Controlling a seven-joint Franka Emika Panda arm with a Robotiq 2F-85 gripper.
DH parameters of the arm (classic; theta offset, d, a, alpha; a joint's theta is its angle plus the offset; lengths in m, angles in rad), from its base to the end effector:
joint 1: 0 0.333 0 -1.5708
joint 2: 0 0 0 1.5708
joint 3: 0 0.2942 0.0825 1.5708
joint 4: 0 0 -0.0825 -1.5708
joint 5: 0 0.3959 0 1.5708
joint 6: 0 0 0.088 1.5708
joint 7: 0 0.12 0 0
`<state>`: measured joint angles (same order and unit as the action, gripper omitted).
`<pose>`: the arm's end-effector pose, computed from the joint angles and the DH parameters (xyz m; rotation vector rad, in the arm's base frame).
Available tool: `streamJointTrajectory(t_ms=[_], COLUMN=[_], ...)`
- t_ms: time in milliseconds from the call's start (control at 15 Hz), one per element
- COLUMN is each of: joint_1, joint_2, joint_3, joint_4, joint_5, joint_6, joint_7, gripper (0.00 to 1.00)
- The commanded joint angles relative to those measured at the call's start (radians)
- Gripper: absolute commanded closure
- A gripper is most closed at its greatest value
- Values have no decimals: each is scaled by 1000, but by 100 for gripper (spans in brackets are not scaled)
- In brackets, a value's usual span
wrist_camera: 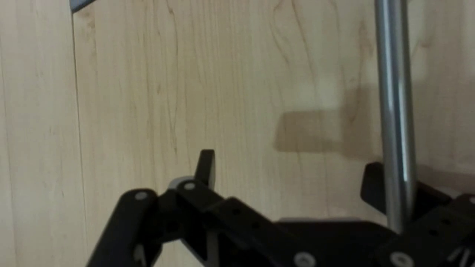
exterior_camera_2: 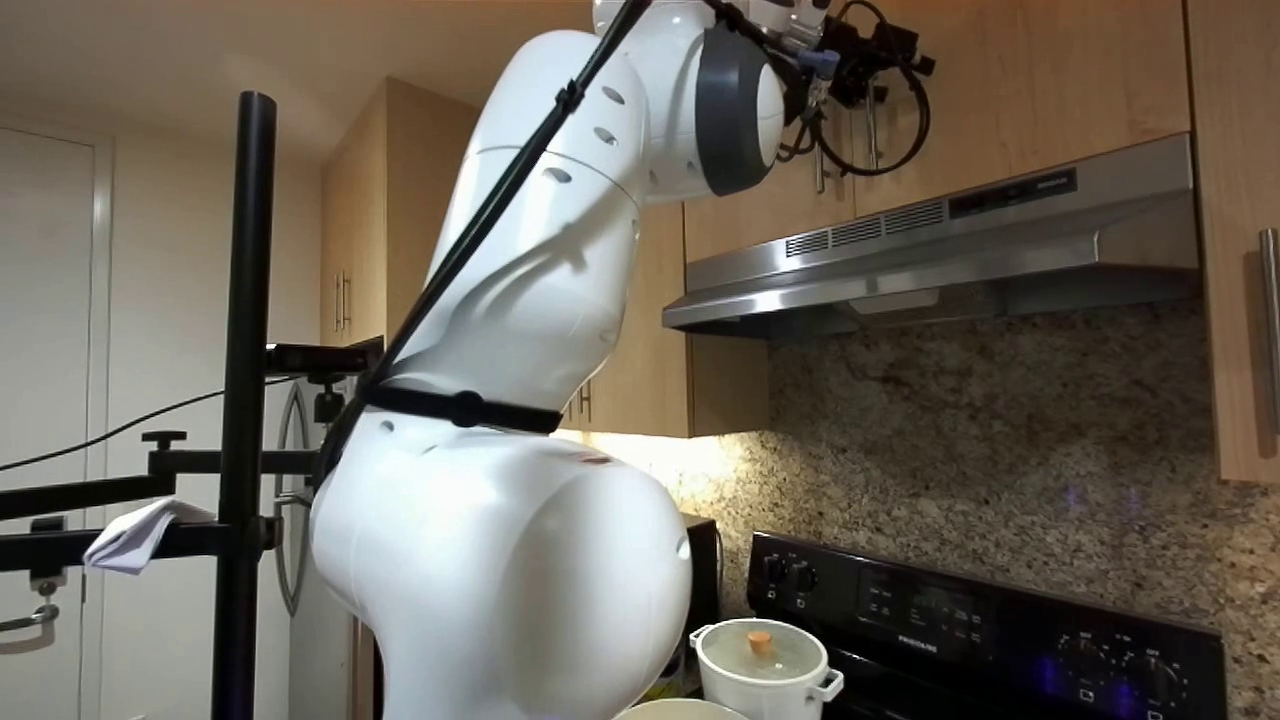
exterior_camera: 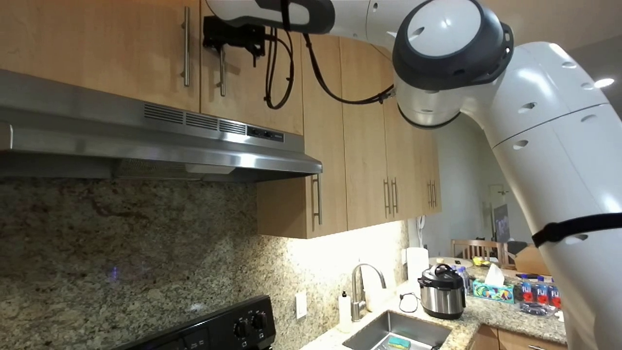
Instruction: Open the middle right door of the cabinet
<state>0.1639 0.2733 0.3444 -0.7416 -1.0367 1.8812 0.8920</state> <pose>0.5606 0.1590 0.8983 2.2731 -0.6985 1.6805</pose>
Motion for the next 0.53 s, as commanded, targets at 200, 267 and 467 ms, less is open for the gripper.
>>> streamJointTrajectory(t_ms=[200,267,467], joint_1=[-31,-35,-32], joint_2=[-47,-65,-106], joint_3=[9,10,1], joint_4=[-14,-27,-53], joint_5=[86,96,83], joint_6=[-21,-14,-35], joint_7=[-10,-23,-18], gripper=[0,0,0])
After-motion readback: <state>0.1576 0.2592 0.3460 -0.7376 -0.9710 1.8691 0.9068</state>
